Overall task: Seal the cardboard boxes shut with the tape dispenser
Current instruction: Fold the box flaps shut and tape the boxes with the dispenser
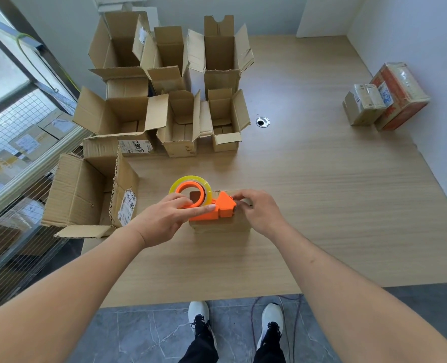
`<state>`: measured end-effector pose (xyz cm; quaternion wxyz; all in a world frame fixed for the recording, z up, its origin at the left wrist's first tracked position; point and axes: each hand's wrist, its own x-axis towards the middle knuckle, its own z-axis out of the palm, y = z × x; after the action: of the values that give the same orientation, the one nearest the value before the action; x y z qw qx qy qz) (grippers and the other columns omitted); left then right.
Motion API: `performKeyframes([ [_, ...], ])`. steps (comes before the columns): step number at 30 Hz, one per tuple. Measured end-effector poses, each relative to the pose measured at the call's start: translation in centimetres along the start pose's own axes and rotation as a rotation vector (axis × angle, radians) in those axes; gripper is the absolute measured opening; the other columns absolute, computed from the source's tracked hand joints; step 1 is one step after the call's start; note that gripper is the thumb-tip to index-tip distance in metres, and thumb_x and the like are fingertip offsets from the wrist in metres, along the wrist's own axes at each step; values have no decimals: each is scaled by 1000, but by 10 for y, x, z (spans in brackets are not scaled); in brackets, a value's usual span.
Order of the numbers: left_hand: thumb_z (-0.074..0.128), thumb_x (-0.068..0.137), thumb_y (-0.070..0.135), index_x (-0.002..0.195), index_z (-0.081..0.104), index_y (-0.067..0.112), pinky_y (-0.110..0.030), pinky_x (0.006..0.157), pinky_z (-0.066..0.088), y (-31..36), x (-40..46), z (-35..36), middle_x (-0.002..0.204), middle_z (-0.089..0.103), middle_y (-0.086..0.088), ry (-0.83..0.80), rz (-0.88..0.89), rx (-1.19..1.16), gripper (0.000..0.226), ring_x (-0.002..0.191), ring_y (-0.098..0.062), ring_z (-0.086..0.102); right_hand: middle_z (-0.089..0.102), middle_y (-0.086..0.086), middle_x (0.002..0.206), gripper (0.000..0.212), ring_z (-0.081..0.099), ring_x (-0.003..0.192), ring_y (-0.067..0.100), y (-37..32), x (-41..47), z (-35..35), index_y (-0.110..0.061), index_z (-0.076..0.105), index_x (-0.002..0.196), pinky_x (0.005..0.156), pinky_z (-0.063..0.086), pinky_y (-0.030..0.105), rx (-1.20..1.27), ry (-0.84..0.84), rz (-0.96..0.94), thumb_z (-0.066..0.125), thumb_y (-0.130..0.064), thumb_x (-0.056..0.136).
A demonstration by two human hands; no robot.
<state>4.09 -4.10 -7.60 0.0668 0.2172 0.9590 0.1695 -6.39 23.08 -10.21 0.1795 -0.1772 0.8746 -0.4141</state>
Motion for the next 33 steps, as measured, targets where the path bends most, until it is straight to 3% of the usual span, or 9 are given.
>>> performKeyframes([
  [3, 57, 99, 16, 157, 16, 50, -54, 109, 42, 3, 0, -2, 126, 55, 1, -2, -3, 114, 79, 125, -23, 46, 76, -14, 97, 11, 66, 97, 12, -5, 3, 2, -30, 78, 97, 86, 53, 35, -42, 76, 54, 69, -24, 94],
  [7, 56, 96, 53, 157, 17, 49, -59, 115, 17, 7, -1, -1, 125, 60, 10, 71, -4, 372, 72, 136, -19, 48, 76, -14, 98, 8, 66, 96, 9, -8, 5, 5, -32, 79, 96, 76, 46, 25, -71, 114, 114, 72, -30, 92],
  [11, 48, 96, 62, 159, 12, 45, -52, 114, 21, 17, 10, -5, 94, 60, 8, 81, 1, 362, 74, 95, -17, 62, 75, -15, 99, 9, 64, 93, 8, -9, 4, 2, -35, 79, 97, 72, 42, 24, -123, 114, 162, 71, -32, 93],
  [15, 41, 99, 54, 159, 3, 47, -44, 110, 34, 37, 32, -5, 79, 51, 3, 102, -35, 381, 71, 78, -20, 54, 75, -14, 98, 10, 64, 92, 9, -9, 3, -1, -35, 78, 98, 77, 51, 28, -122, 88, 162, 70, -32, 93],
  [18, 33, 105, 46, 156, 0, 53, -41, 79, 51, 41, 33, -3, 76, 44, -2, 71, -72, 315, 62, 66, -23, 44, 75, -12, 96, 9, 66, 92, 12, -8, 3, -1, -32, 78, 96, 79, 54, 31, -123, 91, 157, 70, -29, 92],
  [21, 34, 105, 46, 154, -2, 57, -41, 60, 49, 38, 31, -13, 78, 42, -2, 16, -104, 275, 62, 60, -22, 39, 76, -9, 93, 8, 67, 92, 15, -6, 3, -2, -28, 78, 91, 80, 53, 32, -113, 96, 154, 71, -24, 91],
  [27, 35, 107, 45, 150, -17, 58, -32, 63, 44, 35, 30, -34, 90, 49, -2, -74, -127, 218, 69, 67, -19, 47, 73, -3, 83, 12, 63, 83, 15, 0, 2, -17, -17, 76, 82, 70, 41, 21, -26, 119, 184, 70, -10, 90],
  [30, 38, 106, 44, 152, -13, 58, -31, 60, 40, 33, 25, -30, 89, 48, -2, -73, -152, 187, 70, 66, -19, 46, 69, -7, 78, 15, 59, 76, 3, 5, -5, -34, -15, 73, 79, 64, 35, 5, 15, 99, 210, 69, -6, 90],
  [33, 39, 106, 44, 152, -10, 59, -33, 57, 43, 36, 30, -26, 87, 47, -1, -83, -159, 156, 69, 65, -19, 45, 72, -4, 79, 12, 61, 76, 7, 9, -9, -44, -12, 75, 81, 63, 37, 4, 15, 79, 232, 69, -6, 90],
])
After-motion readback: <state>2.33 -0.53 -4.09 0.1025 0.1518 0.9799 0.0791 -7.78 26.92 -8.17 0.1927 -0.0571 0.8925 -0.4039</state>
